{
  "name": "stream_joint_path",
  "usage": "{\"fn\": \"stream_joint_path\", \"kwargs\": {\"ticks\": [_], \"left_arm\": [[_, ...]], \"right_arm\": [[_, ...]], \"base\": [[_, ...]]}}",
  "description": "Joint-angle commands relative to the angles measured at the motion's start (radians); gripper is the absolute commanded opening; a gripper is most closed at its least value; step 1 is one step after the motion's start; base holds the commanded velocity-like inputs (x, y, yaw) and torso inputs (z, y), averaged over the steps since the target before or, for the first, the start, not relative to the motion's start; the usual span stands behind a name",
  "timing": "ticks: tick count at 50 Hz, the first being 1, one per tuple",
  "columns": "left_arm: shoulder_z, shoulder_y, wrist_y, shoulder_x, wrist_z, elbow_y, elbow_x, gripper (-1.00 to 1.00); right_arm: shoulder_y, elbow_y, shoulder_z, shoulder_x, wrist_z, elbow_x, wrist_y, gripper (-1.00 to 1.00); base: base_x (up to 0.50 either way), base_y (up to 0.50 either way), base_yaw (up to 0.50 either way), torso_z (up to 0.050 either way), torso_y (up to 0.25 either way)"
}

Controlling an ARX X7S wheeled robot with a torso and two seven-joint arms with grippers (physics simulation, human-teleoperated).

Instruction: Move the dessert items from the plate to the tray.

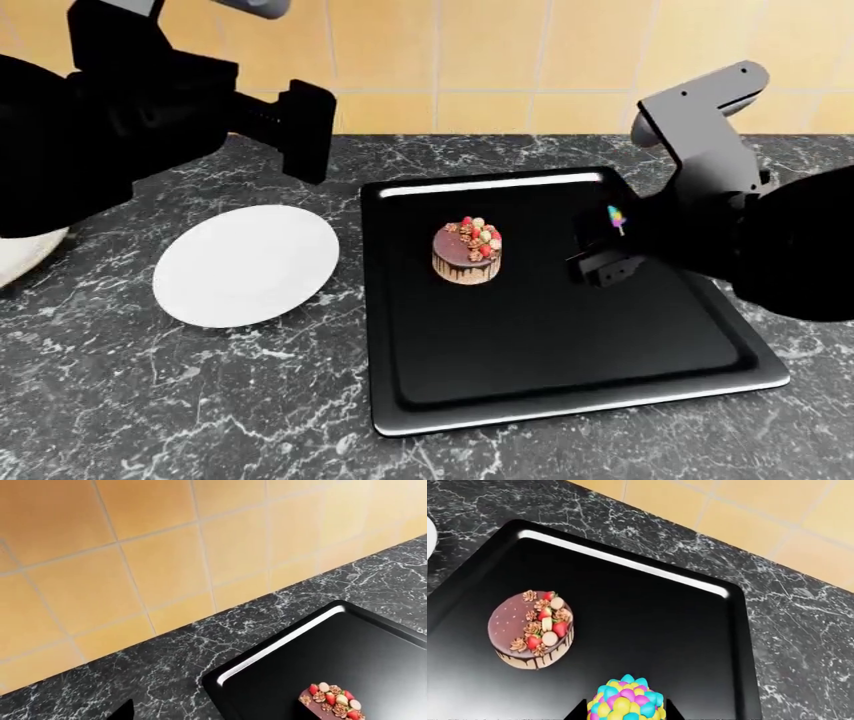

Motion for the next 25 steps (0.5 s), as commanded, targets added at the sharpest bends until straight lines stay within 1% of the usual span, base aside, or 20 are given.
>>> {"fn": "stream_joint_path", "kwargs": {"ticks": [1, 3, 4, 14, 25], "left_arm": [[-0.010, 0.005, 0.018, -0.004, -0.002, 0.016, 0.011, 1.00], [-0.011, 0.007, 0.019, -0.002, -0.005, 0.017, 0.011, 1.00], [-0.010, 0.007, 0.019, -0.001, -0.006, 0.017, 0.010, 1.00], [-0.008, 0.017, 0.019, -0.002, -0.003, 0.019, 0.009, 1.00], [-0.028, 0.001, 0.015, -0.034, -0.022, 0.044, -0.019, 1.00]], "right_arm": [[-0.029, 0.007, -0.014, -0.008, -0.019, -0.034, -0.010, -1.00], [-0.032, 0.009, -0.016, -0.009, -0.019, -0.035, -0.010, -1.00], [-0.033, 0.011, -0.017, -0.009, -0.018, -0.033, -0.009, 1.00], [-0.022, 0.014, -0.016, -0.011, -0.002, -0.018, -0.004, 1.00], [0.097, -0.002, 0.053, 0.018, 0.055, 0.090, 0.007, 1.00]], "base": [[0.00, 0.00, 0.00, 0.000, 0.000], [0.00, 0.00, 0.00, 0.000, 0.000], [0.00, 0.00, 0.00, 0.000, 0.000], [0.00, 0.00, 0.00, 0.000, 0.000], [0.00, 0.00, 0.00, 0.000, 0.000]]}}
